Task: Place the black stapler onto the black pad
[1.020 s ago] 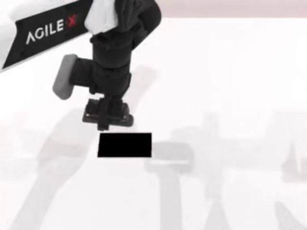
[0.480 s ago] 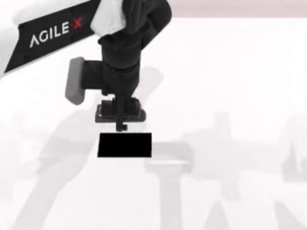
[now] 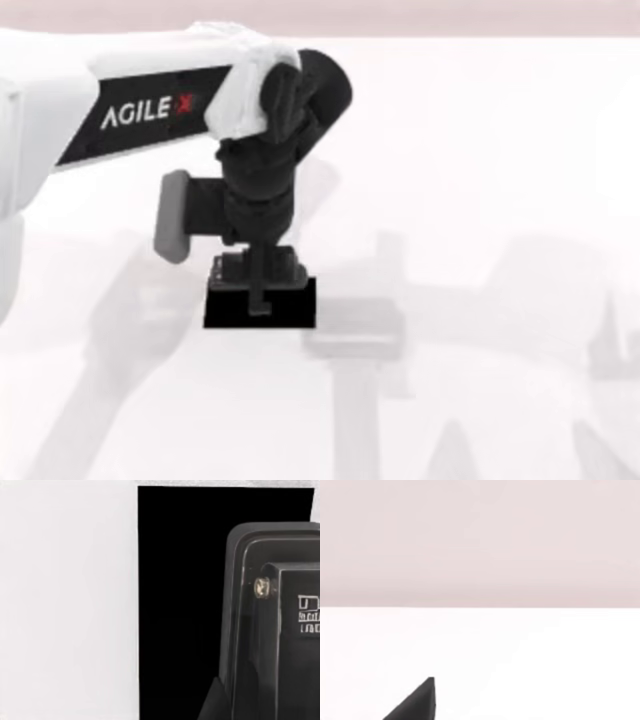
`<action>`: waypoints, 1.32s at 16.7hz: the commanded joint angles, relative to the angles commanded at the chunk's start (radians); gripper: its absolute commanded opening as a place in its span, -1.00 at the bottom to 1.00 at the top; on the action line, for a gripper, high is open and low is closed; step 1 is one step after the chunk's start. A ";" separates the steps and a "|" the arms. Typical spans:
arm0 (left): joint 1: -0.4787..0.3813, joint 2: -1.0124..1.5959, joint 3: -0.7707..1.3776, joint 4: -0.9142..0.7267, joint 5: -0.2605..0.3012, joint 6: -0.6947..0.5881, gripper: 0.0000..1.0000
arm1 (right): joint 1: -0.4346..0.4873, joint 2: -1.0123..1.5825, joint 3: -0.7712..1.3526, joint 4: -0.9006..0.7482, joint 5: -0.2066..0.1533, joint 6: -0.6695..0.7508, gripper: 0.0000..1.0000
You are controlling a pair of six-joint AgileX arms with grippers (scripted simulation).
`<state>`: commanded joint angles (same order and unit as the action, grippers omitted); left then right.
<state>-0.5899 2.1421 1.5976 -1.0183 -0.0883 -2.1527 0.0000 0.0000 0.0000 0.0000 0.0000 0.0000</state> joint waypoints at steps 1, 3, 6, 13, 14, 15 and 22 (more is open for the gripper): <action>0.002 0.010 -0.030 0.040 0.000 0.002 -1.00 | 0.000 0.000 0.000 0.000 0.000 0.000 1.00; 0.005 0.025 -0.071 0.090 0.000 0.005 -1.00 | 0.000 0.000 0.000 0.000 0.000 0.000 1.00; 0.005 0.028 -0.080 0.100 -0.001 0.006 -1.00 | 0.000 0.000 0.000 0.000 0.000 0.000 1.00; 0.005 0.028 -0.080 0.100 -0.001 0.006 -0.10 | 0.000 0.000 0.000 0.000 0.000 0.000 1.00; 0.005 0.028 -0.080 0.100 -0.001 0.006 0.06 | 0.000 0.000 0.000 0.000 0.000 0.000 1.00; 0.005 0.028 -0.080 0.100 -0.001 0.006 0.21 | 0.000 0.000 0.000 0.000 0.000 0.000 1.00; 0.005 0.028 -0.080 0.100 -0.001 0.006 1.00 | 0.000 0.000 0.000 0.000 0.000 0.000 1.00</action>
<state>-0.5846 2.1697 1.5174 -0.9181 -0.0889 -2.1467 0.0000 0.0000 0.0000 0.0000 0.0000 0.0000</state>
